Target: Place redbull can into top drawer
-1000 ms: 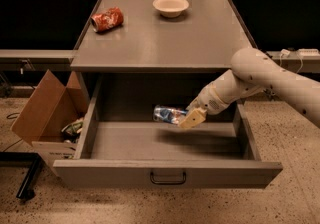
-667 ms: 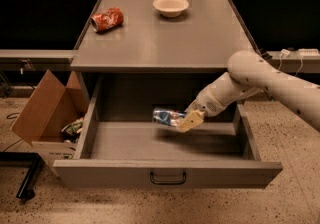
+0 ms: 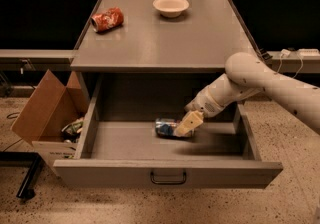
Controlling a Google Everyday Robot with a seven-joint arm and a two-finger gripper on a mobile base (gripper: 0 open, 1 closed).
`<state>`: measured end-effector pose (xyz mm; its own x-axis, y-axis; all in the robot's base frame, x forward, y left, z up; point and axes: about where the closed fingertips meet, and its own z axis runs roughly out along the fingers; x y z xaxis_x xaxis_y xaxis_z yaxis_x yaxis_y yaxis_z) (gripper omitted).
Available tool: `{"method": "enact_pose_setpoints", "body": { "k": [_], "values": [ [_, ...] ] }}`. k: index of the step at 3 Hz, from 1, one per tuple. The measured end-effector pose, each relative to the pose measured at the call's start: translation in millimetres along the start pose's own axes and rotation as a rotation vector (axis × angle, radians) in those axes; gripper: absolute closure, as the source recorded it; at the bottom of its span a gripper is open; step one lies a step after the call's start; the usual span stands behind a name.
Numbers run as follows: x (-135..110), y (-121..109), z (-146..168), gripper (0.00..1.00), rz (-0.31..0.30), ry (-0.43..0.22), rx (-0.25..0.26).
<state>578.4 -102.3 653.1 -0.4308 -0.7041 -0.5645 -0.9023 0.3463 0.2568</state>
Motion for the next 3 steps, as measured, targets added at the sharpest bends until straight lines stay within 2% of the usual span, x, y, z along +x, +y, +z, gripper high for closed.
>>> {"method": "enact_pose_setpoints", "body": {
  "k": [1,2,3],
  "values": [
    [1,-3,-11,0.00,-0.004,-0.062,0.006],
    [-3,2,-38,0.00,-0.033,-0.136,0.065],
    [3,3,-54,0.00,-0.063,-0.170,0.082]
  ]
}}
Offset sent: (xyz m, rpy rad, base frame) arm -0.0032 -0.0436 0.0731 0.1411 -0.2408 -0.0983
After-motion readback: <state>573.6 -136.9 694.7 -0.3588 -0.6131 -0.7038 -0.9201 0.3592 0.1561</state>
